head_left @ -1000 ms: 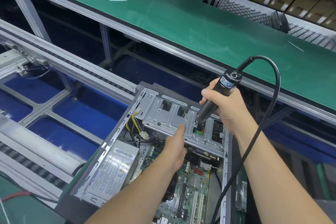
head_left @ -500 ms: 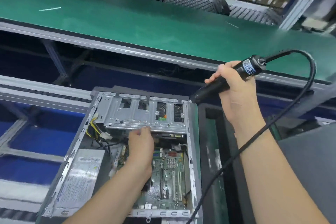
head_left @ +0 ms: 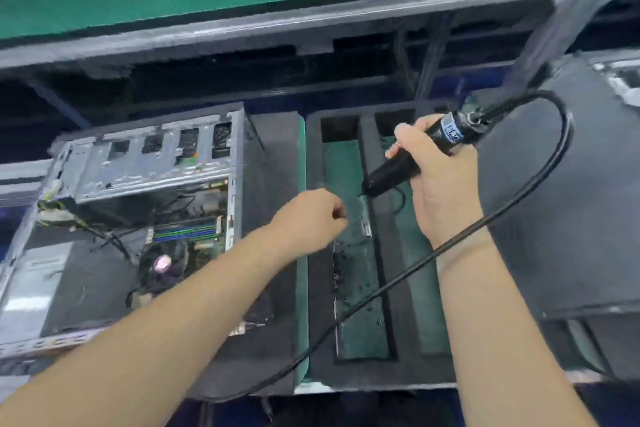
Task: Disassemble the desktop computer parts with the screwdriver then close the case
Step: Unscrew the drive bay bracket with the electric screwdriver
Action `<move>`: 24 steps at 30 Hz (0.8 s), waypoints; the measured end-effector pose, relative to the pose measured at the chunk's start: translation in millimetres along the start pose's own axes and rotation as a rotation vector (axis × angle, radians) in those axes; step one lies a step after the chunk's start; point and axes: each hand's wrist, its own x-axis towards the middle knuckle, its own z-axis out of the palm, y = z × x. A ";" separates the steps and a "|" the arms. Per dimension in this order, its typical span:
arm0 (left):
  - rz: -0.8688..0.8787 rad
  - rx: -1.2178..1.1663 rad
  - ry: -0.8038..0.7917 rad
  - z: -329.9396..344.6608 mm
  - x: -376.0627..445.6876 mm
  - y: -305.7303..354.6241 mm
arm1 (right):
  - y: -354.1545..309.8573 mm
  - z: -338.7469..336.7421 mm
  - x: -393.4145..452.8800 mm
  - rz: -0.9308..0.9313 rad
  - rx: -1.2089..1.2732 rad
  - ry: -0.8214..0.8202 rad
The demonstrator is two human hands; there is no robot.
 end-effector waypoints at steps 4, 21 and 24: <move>-0.062 0.229 -0.212 60.1 31.5 21.9 | 15.9 -39.3 -5.6 0.091 -0.004 0.050; -0.258 0.208 -0.153 193.3 80.7 9.8 | 44.7 -101.4 -24.3 0.178 0.034 0.147; -0.261 0.194 -0.157 194.8 77.9 12.2 | 44.0 -100.8 -22.0 0.179 0.044 0.153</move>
